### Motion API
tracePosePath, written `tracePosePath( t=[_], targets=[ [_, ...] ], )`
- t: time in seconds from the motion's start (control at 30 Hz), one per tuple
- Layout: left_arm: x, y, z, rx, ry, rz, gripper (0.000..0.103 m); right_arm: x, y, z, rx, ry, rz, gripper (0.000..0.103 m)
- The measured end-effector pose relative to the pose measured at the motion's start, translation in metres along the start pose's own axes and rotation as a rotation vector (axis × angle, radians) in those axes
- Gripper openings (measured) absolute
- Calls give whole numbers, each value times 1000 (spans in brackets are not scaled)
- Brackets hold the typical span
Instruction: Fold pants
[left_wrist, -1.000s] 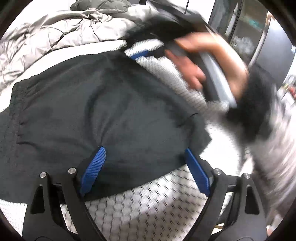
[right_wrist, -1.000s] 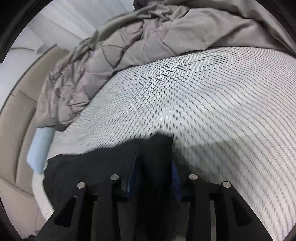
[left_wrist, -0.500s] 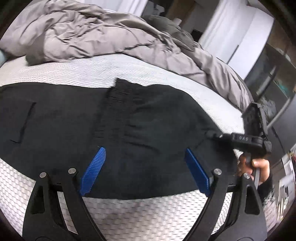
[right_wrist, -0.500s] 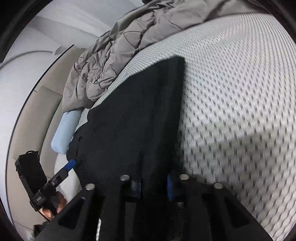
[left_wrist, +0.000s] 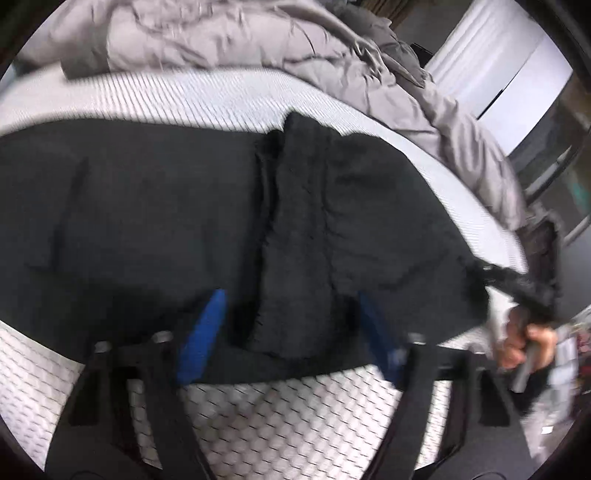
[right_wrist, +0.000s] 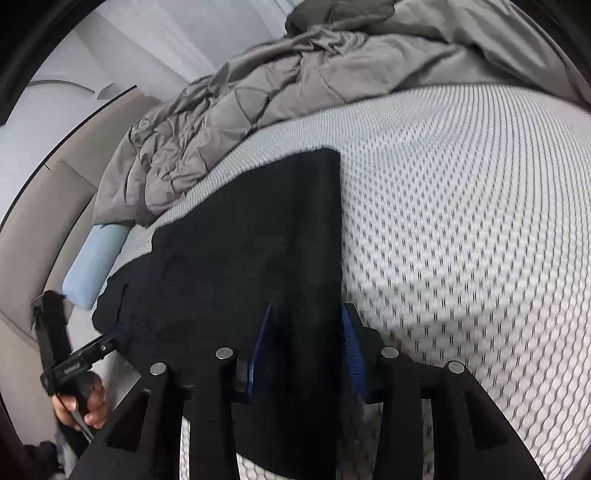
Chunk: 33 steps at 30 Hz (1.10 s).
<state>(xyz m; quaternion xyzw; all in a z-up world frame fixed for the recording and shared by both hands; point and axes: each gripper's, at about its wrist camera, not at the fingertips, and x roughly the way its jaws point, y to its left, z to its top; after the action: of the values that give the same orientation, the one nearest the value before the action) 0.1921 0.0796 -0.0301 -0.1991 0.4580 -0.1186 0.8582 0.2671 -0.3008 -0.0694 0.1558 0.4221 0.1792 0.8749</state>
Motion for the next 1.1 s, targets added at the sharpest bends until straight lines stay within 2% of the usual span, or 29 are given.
tracePosePath(
  t=[0.1, 0.23, 0.3, 0.37, 0.4, 0.5, 0.57, 0.63, 0.7, 0.8, 0.9, 0.97, 1.0, 1.1],
  targets=[
    [-1, -2, -5, 37, 9, -16, 46, -4, -7, -6, -7, 7, 2, 39],
    [-8, -6, -9, 58, 18, -61, 45, 2, -13, -8, -7, 28, 7, 39],
    [-12, -12, -12, 92, 25, -41, 45, 8, -11, -5, -8, 36, 5, 39],
    [-7, -13, -14, 127, 53, 34, 47, 9, -11, -5, -7, 38, 9, 40],
    [-8, -12, -14, 123, 51, 48, 47, 10, -8, -3, -9, 35, 5, 42],
    [-20, -19, -12, 132, -1, 62, 47, 0, 1, 0, -38, -34, -61, 42],
    [-39, -32, -13, 207, -102, 125, 47, -17, 11, -1, -82, -109, -87, 42],
    [-52, -49, -12, 275, -199, 140, 54, -30, 28, -3, -139, -162, -65, 44],
    [-49, -62, -8, 304, -217, 104, 62, -28, 49, -7, -204, -160, -56, 46],
    [-19, -88, -1, 375, -156, 51, 62, -2, 77, -14, -290, -94, -38, 46],
    [13, -105, 4, 466, -107, 32, 62, 24, 95, -23, -363, -48, -26, 46],
    [41, -104, 5, 473, 1, 25, 60, 45, 98, -27, -394, 6, -61, 46],
    [55, -100, 2, 471, 44, 63, 58, 53, 95, -28, -396, 33, -86, 46],
    [57, -97, -4, 512, 27, 79, 55, 39, 86, -33, -410, 13, -180, 45]
  ],
)
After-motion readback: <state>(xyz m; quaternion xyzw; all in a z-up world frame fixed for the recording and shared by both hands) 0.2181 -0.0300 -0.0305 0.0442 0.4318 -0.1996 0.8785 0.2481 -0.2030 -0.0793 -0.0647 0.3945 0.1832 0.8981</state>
